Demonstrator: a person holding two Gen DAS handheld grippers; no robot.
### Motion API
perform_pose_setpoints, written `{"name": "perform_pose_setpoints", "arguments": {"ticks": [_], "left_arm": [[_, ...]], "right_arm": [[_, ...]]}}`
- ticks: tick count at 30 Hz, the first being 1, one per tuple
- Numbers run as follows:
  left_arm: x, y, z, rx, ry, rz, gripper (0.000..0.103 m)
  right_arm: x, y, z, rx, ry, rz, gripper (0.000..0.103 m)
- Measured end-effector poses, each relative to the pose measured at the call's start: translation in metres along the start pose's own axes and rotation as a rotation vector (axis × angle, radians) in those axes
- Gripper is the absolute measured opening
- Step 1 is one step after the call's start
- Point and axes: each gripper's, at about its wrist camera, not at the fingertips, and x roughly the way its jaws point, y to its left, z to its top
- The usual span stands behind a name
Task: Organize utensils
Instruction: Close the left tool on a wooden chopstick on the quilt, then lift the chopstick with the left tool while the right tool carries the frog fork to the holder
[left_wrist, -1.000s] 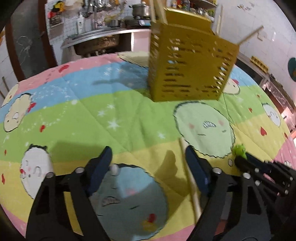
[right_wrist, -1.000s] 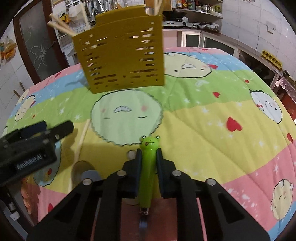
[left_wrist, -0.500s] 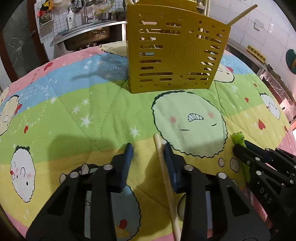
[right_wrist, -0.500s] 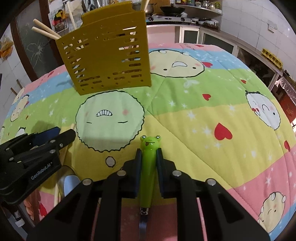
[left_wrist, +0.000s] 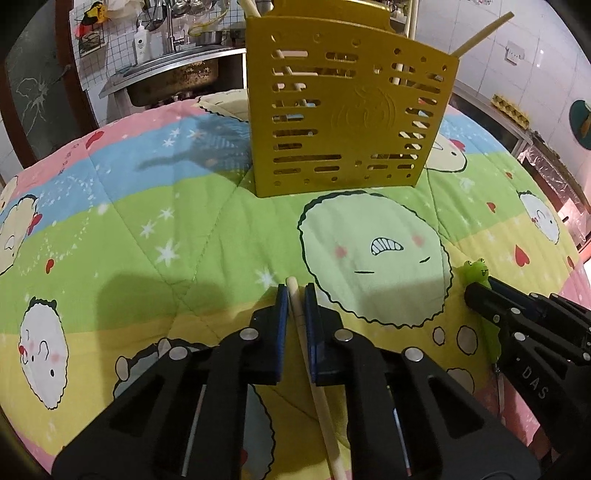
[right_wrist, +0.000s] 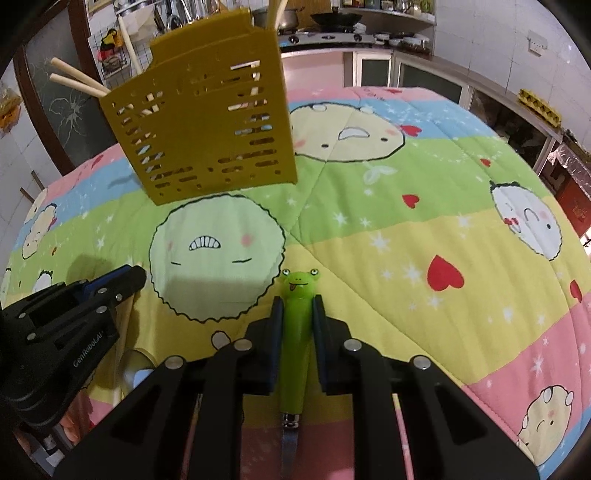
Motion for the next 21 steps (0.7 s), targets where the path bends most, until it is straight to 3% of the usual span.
{"name": "perform_pose_setpoints", "arguments": {"ticks": [10,18,21], "left_arm": [[-0.029,0.009,0.008,-0.011,-0.131,-0.008,0.006],[-0.075,0.023,0.027,-0.014,-0.301,0.015,0.005],[-0.100,0.029,0.032,-0.020,-0.402,0.034,0.005]], "right_arm": [[-0.033,-0.002,0.008,0.013,-0.149,0.028,0.016],[-0.062,-0.005,0.020,0.022,-0.283,0.047,0.016],[-0.075,-0.004,0.023,0.016,-0.339,0.049,0.016]]}}
